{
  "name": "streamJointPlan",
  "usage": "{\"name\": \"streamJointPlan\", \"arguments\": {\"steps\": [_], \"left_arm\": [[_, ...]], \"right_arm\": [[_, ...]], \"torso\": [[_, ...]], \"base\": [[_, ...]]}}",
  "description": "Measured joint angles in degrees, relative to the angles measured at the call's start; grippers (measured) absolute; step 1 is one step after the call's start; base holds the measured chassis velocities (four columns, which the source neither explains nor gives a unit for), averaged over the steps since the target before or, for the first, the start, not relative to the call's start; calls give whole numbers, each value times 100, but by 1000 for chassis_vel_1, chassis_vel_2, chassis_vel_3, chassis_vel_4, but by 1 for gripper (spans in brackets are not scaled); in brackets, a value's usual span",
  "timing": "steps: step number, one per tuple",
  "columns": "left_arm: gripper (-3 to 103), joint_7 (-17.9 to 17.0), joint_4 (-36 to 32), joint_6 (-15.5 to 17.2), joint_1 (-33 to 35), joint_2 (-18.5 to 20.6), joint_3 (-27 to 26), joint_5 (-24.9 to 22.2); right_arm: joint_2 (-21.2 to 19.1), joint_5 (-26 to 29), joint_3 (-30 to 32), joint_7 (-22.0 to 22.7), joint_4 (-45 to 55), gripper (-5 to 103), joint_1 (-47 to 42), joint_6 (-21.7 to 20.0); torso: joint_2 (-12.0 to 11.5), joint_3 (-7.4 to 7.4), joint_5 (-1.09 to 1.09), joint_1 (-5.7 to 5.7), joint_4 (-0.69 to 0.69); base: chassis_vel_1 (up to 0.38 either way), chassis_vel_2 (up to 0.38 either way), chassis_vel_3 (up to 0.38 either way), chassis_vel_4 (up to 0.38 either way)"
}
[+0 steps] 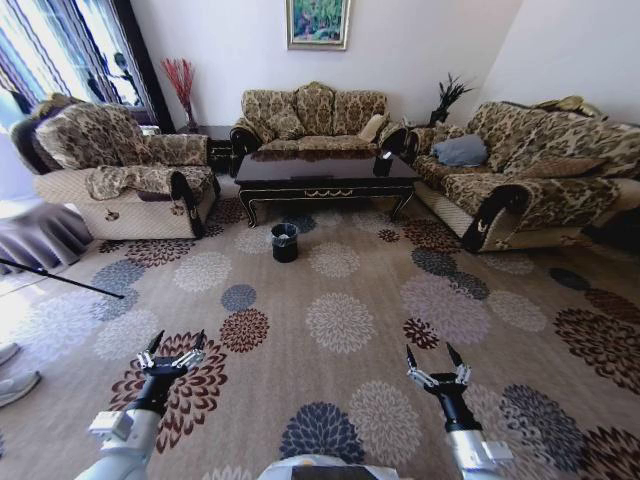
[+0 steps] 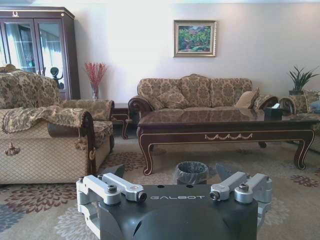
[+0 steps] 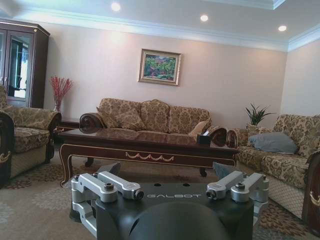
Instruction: Move to the front of the table and pick up the trash from the floor, then place it into the trash bin.
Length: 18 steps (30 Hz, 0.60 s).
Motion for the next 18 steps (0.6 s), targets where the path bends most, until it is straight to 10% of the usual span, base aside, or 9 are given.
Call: {"name": "streamJointPlan", "arguments": {"steps": [18], "left_arm": [[100,0,0,0,0,0,0,0]], "right_arm": [[0,0,0,0,0,100,1,0]], "torso": [[444,246,0,194,-1]], "base": [[0,0,0,0]]}}
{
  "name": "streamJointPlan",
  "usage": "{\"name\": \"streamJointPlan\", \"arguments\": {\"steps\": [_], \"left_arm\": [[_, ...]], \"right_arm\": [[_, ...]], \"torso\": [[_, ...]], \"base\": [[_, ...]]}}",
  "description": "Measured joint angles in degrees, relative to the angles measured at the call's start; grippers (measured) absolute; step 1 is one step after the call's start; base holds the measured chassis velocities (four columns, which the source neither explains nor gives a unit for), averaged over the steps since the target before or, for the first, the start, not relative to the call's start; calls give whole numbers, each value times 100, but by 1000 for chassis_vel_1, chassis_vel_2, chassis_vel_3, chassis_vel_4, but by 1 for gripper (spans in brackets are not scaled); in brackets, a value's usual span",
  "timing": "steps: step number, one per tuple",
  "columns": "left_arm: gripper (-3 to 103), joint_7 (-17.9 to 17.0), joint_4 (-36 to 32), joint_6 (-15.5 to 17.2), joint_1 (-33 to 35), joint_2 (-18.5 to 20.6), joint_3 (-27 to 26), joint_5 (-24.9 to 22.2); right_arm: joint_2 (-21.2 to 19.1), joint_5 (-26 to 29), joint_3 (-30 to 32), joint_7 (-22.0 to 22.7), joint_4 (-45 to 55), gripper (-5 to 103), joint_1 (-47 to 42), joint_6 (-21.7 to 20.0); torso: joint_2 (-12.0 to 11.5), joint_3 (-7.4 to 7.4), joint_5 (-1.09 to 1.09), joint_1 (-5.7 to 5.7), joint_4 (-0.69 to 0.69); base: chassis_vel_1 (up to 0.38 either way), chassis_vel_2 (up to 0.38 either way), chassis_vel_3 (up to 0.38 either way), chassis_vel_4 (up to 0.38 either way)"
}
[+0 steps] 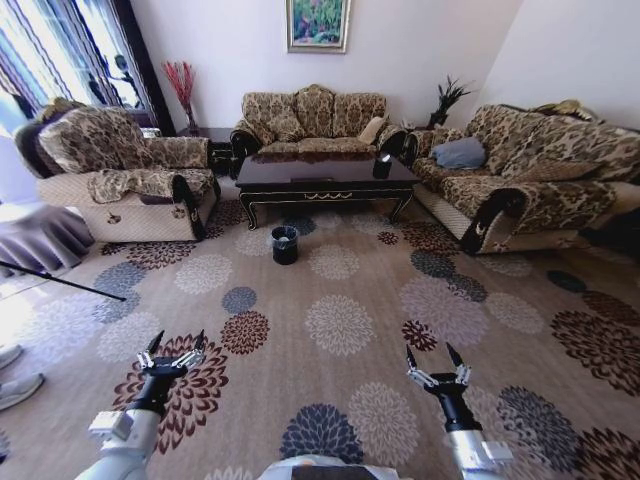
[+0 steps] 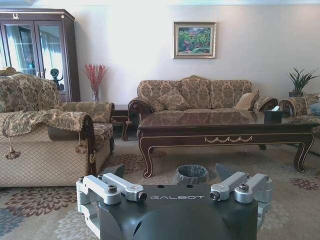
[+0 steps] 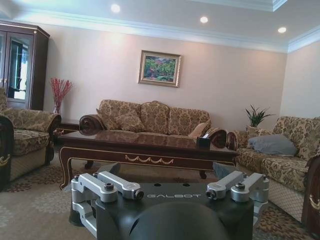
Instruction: Move to the front of the table and pick up the trash from the floor, then place it into the trash bin.
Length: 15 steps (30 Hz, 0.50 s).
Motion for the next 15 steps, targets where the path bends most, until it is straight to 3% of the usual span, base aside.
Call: {"name": "streamJointPlan", "arguments": {"steps": [15], "left_arm": [[100,0,0,0,0,0,0,0]], "right_arm": [[0,0,0,0,0,100,0,0]], "torso": [[419,234,0,185,0]], "base": [[0,0,0,0]]}}
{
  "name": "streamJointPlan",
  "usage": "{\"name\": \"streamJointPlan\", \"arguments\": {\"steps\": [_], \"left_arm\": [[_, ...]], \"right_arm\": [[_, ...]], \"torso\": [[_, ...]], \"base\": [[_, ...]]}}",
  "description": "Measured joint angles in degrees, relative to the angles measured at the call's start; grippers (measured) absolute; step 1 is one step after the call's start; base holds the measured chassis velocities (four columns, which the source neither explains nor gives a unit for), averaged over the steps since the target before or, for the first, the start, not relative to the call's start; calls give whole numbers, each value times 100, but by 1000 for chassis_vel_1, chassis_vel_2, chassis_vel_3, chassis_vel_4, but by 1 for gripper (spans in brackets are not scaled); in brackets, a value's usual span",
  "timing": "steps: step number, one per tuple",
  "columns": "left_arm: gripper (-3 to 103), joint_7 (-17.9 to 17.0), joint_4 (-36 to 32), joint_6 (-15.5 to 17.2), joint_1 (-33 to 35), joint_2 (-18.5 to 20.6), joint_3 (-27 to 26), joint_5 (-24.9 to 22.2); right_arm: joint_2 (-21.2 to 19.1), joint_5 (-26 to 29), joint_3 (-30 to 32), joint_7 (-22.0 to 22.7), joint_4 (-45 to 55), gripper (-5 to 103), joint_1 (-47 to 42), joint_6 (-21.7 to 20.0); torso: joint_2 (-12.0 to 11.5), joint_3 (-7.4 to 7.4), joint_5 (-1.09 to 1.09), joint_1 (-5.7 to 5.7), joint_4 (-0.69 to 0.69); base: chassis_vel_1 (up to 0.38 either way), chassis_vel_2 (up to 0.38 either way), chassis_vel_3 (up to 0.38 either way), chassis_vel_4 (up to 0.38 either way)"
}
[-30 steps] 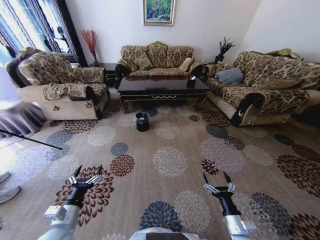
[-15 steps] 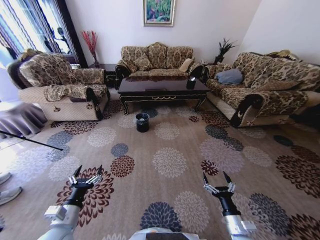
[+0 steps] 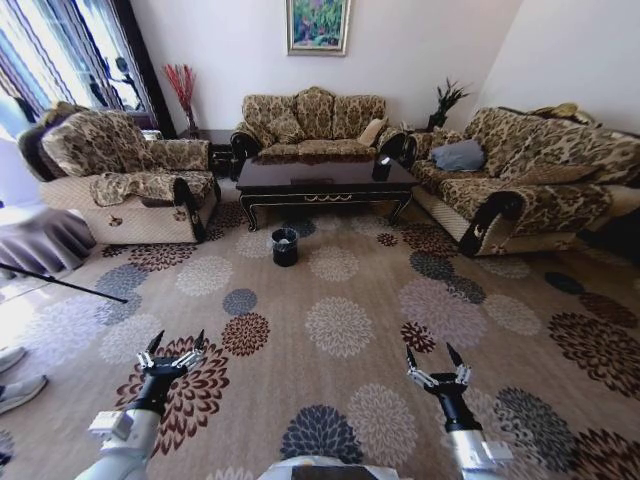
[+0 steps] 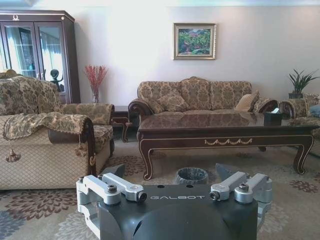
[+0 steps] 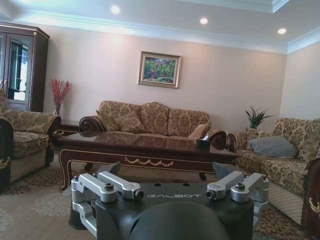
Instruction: Move to the front of the table and pick up the trash from the floor, then place it into the trash bin.
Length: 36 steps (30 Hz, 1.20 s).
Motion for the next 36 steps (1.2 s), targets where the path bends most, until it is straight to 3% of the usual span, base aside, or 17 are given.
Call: {"name": "streamJointPlan", "arguments": {"steps": [18,36], "left_arm": [[100,0,0,0,0,0,0,0],[100,0,0,0,0,0,0,0]], "right_arm": [[0,0,0,0,0,100,0,0],[0,0,0,0,0,100,0,0]], "torso": [[497,277,0,220,0],[486,273,0,215,0]], "base": [[0,0,0,0],[0,0,0,0]]}}
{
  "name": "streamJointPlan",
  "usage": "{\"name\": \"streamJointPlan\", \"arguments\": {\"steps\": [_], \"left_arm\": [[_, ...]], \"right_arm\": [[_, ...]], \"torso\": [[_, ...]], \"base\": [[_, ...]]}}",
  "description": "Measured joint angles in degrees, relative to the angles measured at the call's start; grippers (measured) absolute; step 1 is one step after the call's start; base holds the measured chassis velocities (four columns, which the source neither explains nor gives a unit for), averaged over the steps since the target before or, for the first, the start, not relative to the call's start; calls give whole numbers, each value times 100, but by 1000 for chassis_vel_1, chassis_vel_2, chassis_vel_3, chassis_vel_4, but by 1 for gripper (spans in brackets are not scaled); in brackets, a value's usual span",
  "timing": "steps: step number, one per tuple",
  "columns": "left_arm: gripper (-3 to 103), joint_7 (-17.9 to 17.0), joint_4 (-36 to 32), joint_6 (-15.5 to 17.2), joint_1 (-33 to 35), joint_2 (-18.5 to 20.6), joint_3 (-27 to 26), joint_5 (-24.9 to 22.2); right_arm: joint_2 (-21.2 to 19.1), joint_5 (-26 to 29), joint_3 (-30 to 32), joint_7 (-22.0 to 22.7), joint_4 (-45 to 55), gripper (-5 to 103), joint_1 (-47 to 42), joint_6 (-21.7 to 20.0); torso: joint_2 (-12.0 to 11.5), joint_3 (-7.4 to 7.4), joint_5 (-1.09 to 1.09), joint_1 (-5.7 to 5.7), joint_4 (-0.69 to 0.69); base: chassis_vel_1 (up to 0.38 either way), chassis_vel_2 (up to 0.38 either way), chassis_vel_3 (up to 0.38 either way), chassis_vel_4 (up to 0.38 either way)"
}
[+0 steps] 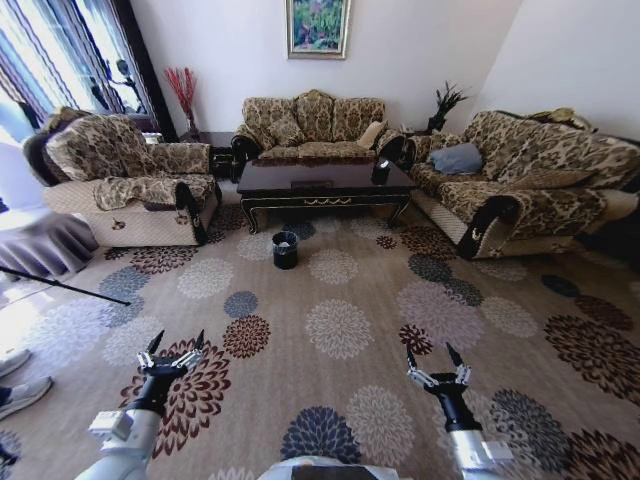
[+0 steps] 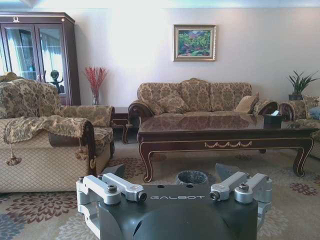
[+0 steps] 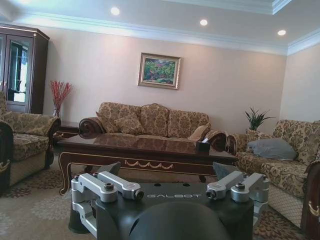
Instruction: Move to the front of the table and pick up the trash from the floor, then place it into the trash bin.
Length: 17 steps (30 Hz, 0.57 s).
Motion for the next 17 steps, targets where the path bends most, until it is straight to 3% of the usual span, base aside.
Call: {"name": "streamJointPlan", "arguments": {"steps": [17], "left_arm": [[100,0,0,0,0,0,0,0]], "right_arm": [[0,0,0,0,0,100,0,0]], "torso": [[-29,-16,0,-14,0]], "base": [[0,0,0,0]]}}
